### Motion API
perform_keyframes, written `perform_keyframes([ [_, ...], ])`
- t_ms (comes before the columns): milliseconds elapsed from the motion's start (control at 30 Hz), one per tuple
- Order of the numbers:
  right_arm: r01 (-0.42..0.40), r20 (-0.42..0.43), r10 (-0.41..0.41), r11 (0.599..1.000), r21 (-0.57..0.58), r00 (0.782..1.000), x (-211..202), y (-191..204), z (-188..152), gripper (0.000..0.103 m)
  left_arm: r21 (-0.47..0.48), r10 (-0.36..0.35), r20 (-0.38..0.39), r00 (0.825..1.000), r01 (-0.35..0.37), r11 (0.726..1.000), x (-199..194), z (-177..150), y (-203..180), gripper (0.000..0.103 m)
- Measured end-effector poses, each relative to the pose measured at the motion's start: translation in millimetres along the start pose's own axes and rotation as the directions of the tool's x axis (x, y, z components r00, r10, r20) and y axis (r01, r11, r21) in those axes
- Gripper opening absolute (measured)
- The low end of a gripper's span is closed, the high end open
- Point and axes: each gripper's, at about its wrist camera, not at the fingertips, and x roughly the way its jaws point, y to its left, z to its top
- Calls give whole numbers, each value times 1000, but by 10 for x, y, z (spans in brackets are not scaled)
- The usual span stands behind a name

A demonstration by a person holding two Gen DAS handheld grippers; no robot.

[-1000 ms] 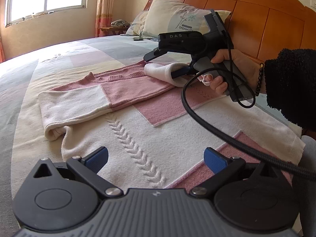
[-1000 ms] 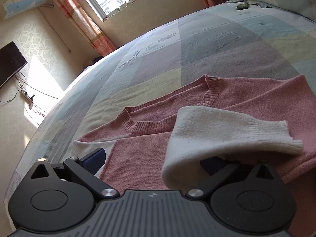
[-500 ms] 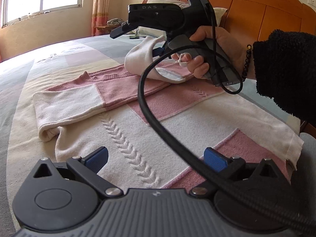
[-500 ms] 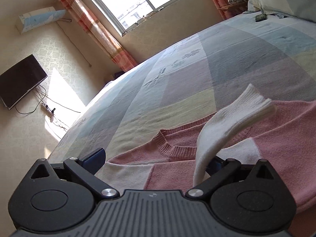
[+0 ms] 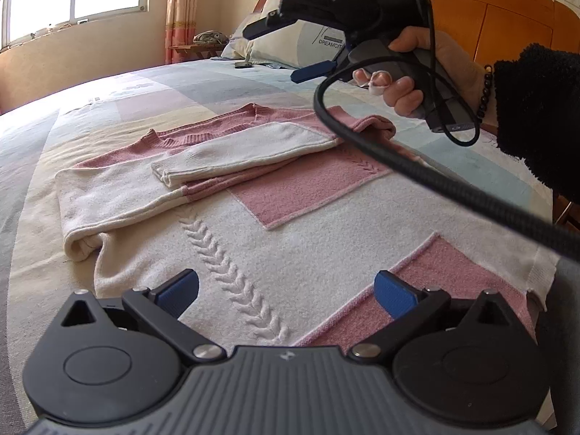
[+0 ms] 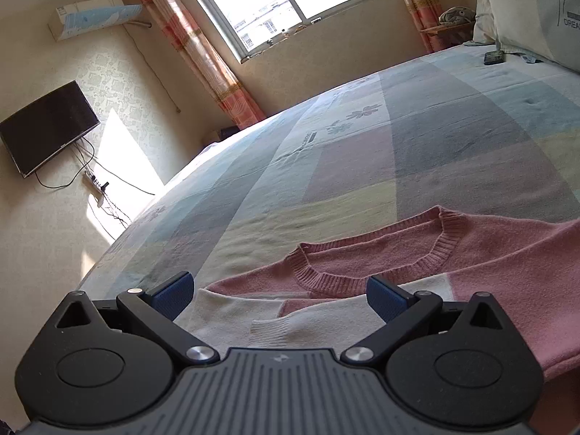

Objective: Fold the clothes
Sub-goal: 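Lay the cream sleeve across the sweater body and open the right tool, then withdraw the open right tool from the folded sweater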

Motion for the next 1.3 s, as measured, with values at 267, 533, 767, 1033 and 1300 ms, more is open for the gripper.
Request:
perform_keyframes([
  [267, 138, 82, -149, 981, 134, 985, -617, -808, 37, 103, 24, -18, -19, 1000, 18, 1000, 153, 62, -130, 102],
  [533, 184, 11, -190, 963, 199, 982, -649, -1235, -288, 103, 55, -25, -56, 998, 28, 998, 346, 92, -238, 102],
  [767, 5, -41, -1, 994, 113, 999, -487, -707, -233, 103, 33, 43, -81, 996, -41, 999, 312, 39, -104, 102],
  [1033, -41, -183, 33, 998, -42, 983, 345, 89, -482, 103, -39, 137, -105, 985, -142, 989, 196, -33, 190, 102],
  [1300, 64, -32, -65, 998, -20, 997, -80, -174, -386, 103, -190, 141, -94, 986, -156, 969, 130, -9, 422, 102],
])
